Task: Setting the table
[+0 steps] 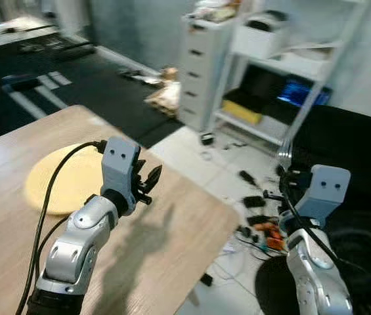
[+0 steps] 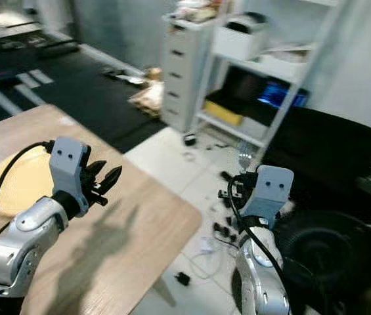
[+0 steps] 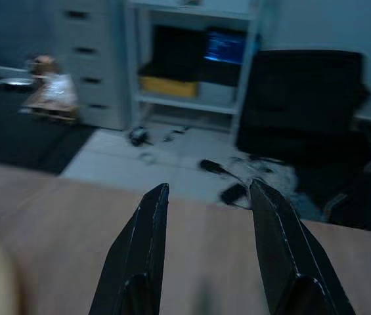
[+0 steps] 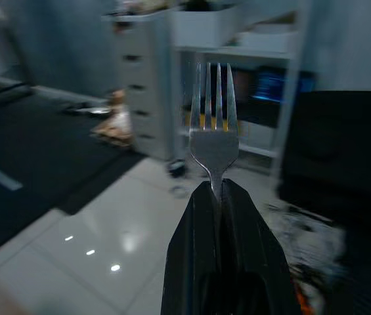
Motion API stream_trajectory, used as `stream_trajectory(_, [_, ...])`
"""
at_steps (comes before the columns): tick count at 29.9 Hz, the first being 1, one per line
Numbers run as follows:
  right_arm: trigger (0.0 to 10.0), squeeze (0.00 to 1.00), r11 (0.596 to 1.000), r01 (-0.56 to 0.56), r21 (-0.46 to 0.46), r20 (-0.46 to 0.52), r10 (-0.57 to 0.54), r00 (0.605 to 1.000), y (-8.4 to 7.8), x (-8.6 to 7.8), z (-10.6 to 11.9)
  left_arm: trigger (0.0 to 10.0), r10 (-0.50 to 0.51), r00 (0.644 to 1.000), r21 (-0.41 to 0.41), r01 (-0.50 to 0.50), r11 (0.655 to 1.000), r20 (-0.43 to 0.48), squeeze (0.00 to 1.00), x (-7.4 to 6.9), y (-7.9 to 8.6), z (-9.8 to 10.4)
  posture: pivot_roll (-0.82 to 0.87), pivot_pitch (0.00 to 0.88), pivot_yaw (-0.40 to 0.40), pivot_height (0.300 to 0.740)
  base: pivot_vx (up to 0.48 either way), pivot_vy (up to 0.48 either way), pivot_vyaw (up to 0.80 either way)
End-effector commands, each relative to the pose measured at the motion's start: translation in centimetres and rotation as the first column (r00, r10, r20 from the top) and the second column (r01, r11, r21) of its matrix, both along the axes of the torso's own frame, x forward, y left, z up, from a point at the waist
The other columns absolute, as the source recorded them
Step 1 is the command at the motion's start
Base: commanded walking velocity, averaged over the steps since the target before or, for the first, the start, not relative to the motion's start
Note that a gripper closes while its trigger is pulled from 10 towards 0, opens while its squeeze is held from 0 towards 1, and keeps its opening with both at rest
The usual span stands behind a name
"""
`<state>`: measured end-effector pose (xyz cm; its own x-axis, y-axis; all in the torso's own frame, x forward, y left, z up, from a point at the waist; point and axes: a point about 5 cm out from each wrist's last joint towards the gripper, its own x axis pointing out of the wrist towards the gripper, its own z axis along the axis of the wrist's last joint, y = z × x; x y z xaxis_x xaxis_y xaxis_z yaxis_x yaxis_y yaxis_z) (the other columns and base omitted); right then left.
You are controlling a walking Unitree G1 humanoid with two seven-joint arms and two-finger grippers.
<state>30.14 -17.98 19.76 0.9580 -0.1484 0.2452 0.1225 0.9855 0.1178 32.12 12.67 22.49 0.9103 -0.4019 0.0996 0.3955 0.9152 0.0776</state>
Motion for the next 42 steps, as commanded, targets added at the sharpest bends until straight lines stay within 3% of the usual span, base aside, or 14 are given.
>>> stream_trajectory(1, [10.0, 0.0, 1.0, -0.005, 0.012, -0.03, 0.005, 1.0, 0.1, 0.0, -0.7, 10.0, 0.003, 1.0, 0.003, -0.003, 1.0, -0.006, 0.0, 0.0, 0.0, -0.3, 0.04, 0.122, 0.067, 0.74, 0.0, 0.0, -0.8])
stream_trajectory(24, [10.0, 0.0, 1.0, -0.006, 0.006, -0.034, 0.006, 0.999, 0.1, 0.0, -0.8, 10.0, -0.078, 0.997, -0.008, 0.078, 0.997, 0.019, 0.0, -0.4, -1.6, 0.0, 0.04, 0.122, 0.07, 0.74, 0.0, 0.0, -0.8])
stream_trajectory(42, [10.0, 0.0, 1.0, -0.003, 0.005, -0.036, 0.003, 0.999, 0.0, 0.0, -0.9, 10.0, -0.084, 0.996, -0.005, 0.084, 0.996, 0.025, 0.0, -0.3, -1.7, 0.0, 0.03, 0.123, 0.072, 0.74, 0.0, 0.0, -0.8])
